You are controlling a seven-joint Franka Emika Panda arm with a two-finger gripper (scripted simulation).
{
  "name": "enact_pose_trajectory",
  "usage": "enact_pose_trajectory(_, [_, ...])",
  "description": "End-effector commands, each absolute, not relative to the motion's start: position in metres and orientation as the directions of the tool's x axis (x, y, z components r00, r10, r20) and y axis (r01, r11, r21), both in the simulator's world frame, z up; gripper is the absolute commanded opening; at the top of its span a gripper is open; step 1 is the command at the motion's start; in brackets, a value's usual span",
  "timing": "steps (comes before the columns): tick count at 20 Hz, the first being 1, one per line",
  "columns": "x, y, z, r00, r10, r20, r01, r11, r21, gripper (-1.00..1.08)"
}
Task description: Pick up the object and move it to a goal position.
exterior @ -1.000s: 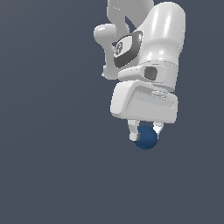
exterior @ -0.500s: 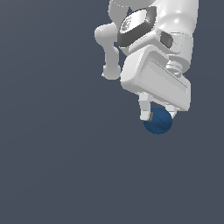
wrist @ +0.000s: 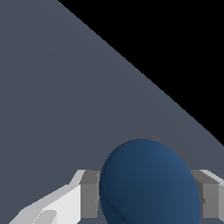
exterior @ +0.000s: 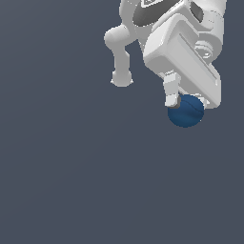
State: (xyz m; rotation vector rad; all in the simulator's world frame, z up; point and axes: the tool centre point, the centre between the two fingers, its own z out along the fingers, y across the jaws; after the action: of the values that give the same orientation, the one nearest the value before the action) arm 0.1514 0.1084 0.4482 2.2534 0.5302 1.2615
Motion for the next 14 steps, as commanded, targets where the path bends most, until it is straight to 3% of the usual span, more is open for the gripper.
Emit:
enact_pose_trajectory(1, [0.148,0.111,0.457,0.482,0.554,0.679,0.071,-0.797,0.599,-1.0])
enact_pose_trajectory(14, [0.138,0.12,0.477,0.451,0.556,0.699,0.023,-0.789,0.613,-1.0])
